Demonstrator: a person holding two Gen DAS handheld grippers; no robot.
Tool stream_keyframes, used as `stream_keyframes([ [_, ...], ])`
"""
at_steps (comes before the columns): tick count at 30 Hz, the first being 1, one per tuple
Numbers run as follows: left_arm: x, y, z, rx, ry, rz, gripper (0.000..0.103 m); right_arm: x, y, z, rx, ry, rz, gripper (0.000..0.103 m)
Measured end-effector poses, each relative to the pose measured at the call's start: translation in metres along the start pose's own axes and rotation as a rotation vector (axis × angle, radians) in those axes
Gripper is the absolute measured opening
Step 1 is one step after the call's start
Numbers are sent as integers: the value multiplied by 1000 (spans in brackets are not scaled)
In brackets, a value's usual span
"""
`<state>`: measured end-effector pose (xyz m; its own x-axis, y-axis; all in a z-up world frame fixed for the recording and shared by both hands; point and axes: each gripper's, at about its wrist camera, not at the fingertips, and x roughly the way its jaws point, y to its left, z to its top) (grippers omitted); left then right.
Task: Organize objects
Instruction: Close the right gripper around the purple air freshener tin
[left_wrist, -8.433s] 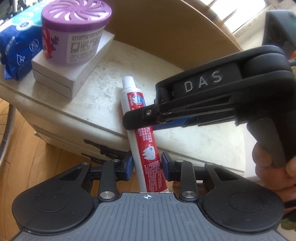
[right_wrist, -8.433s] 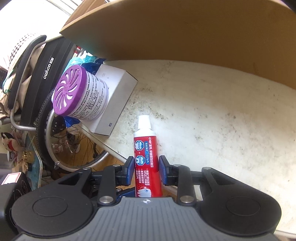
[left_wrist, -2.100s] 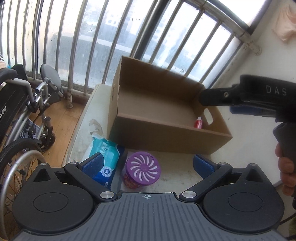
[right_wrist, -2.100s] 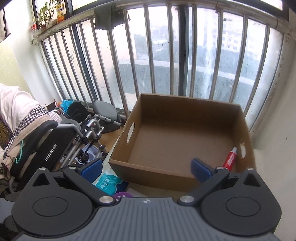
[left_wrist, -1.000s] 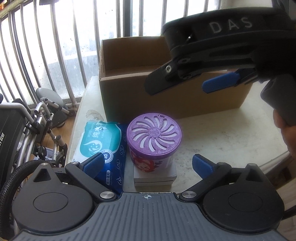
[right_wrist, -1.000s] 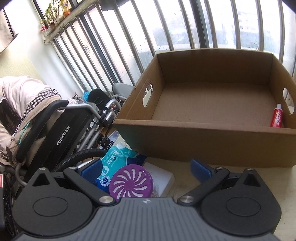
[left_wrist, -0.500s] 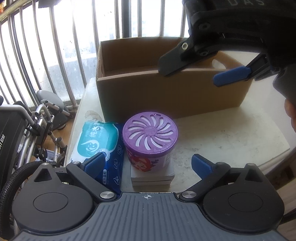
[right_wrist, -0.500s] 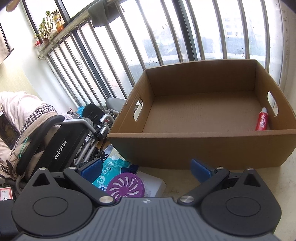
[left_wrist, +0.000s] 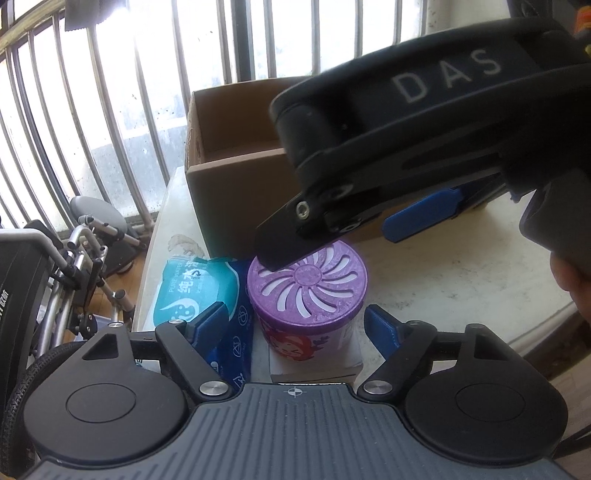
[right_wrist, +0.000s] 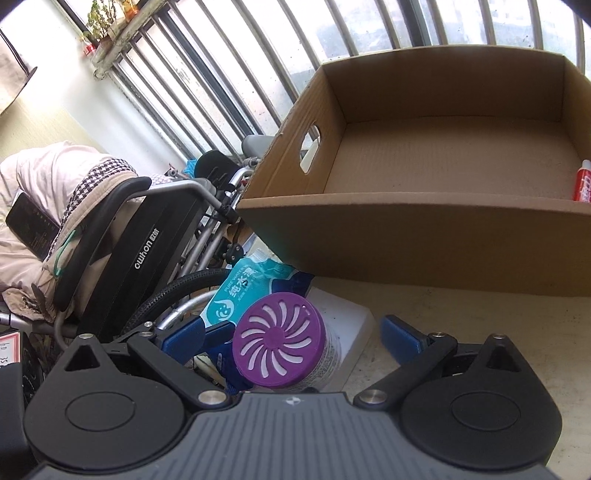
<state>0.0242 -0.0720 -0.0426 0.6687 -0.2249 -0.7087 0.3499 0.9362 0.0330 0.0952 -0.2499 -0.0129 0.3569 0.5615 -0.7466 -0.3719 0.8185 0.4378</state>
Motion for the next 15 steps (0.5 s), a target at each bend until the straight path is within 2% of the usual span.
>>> stream_keyframes([
  [9,9,-2,-2,11,3,-31,66,16,3,2,-5,63,39,87],
  [15,10,-2,-2,-7,-8,-31,65,23,5,1,-24,87,41,79],
])
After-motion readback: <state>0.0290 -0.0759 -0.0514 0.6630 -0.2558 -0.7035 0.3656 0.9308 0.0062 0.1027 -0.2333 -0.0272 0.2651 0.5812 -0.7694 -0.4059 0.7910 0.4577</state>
